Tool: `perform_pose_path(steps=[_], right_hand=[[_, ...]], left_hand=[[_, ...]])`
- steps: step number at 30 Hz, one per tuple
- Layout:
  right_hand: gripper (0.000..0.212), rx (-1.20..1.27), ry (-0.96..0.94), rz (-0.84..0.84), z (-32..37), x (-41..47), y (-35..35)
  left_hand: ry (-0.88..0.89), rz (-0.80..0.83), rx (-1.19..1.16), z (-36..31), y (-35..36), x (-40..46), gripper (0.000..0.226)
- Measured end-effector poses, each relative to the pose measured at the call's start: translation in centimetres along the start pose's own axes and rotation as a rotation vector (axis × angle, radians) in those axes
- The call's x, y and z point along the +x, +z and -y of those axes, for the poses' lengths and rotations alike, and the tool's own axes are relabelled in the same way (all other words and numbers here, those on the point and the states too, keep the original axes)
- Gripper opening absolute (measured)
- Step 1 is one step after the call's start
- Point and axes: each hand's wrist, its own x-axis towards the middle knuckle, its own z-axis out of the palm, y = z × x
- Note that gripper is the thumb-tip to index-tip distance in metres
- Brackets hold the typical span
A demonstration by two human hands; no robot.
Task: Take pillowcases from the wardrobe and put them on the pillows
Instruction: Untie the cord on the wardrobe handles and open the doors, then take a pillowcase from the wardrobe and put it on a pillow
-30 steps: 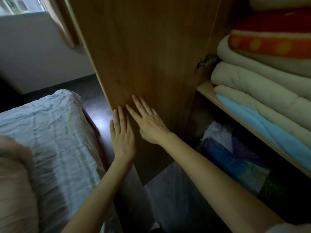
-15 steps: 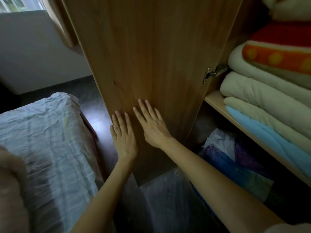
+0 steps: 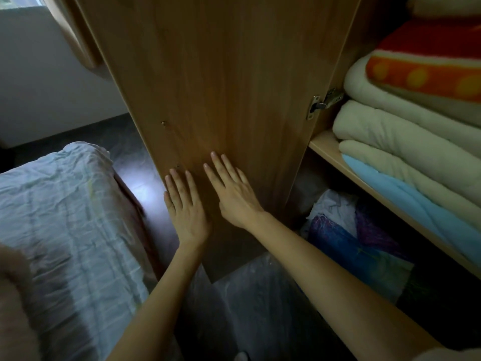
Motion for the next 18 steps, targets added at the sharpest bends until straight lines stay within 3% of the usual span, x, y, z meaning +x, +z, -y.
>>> perform_pose_path(steps=[5, 10, 18], right_hand=[[0.078, 0.172, 0.091, 0.074, -1.7, -4.4, 0.9], [0.074, 0.251, 0.19, 0.081, -4.9, -10.5, 1.8], [0.067, 0.331, 0.587, 0.081, -9.3, -21.1, 3.7]], left_hand=[[-0.033, 0.036, -0.092, -1.2, 1.9, -2.9, 0.087], [0.022, 0.247, -0.102, -3.9, 4.4, -6.5, 0.1], [0.038, 0.555, -0.212, -9.3, 7.8, -10.4, 0.083]])
